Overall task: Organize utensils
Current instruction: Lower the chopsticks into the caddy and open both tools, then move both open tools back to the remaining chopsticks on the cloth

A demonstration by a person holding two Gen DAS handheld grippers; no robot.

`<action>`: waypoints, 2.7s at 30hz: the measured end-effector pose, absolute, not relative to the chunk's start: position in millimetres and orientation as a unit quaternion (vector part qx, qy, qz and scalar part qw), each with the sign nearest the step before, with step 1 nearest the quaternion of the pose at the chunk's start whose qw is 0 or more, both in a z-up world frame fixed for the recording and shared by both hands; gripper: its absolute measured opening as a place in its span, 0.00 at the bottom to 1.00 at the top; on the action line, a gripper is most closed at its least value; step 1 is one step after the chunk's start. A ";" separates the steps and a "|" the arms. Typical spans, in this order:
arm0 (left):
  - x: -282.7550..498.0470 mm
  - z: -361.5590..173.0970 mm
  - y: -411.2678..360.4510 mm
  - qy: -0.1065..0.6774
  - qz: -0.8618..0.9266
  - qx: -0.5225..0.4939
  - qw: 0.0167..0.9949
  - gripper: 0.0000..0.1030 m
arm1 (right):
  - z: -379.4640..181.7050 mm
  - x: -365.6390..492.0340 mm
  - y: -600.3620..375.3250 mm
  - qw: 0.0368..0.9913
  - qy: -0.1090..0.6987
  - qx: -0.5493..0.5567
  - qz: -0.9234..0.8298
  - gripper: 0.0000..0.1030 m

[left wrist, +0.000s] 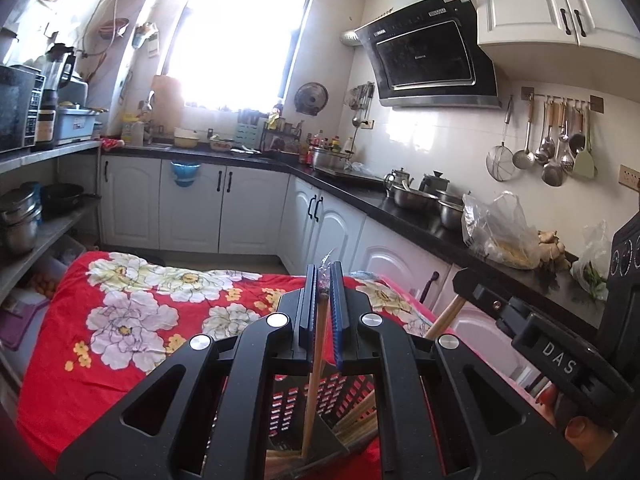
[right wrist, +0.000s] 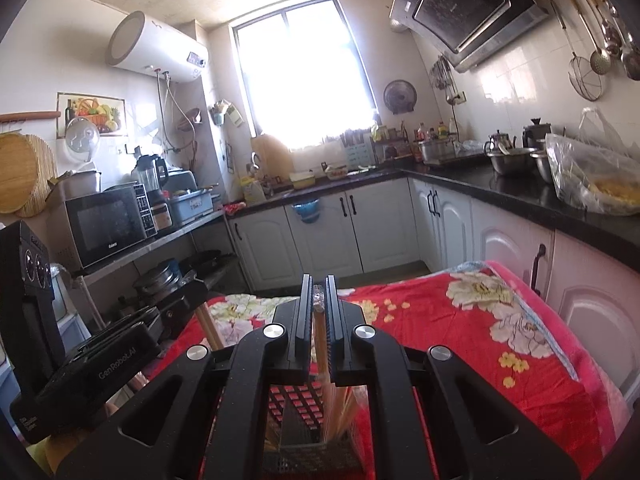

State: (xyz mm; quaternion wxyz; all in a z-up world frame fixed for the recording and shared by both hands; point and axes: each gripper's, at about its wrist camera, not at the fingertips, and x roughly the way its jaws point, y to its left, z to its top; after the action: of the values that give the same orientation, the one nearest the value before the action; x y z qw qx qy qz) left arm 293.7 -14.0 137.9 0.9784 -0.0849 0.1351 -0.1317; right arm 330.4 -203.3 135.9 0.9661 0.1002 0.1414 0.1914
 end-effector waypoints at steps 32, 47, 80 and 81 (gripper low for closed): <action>280.2 128.0 -16.7 0.212 -0.151 -0.085 0.962 0.23 | 122.1 320.3 -222.8 0.948 0.217 0.130 0.195 0.32; 256.2 138.6 -5.2 0.208 -0.137 -0.094 0.964 0.69 | 127.5 301.7 -230.9 0.949 0.216 0.127 0.191 0.46; 178.7 145.1 26.8 0.186 -0.109 -0.134 0.967 0.90 | 128.0 237.2 -232.9 0.946 0.216 0.100 0.219 0.64; 176.2 143.2 27.6 0.186 -0.108 -0.135 0.967 0.90 | 127.0 235.4 -231.5 0.946 0.217 0.098 0.220 0.64</action>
State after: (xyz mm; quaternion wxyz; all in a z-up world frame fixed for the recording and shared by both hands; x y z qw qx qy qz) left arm 176.2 27.6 143.2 0.9672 -0.1347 0.1862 -0.1081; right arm 235.4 -231.5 127.0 0.9459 0.0978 0.2175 0.2202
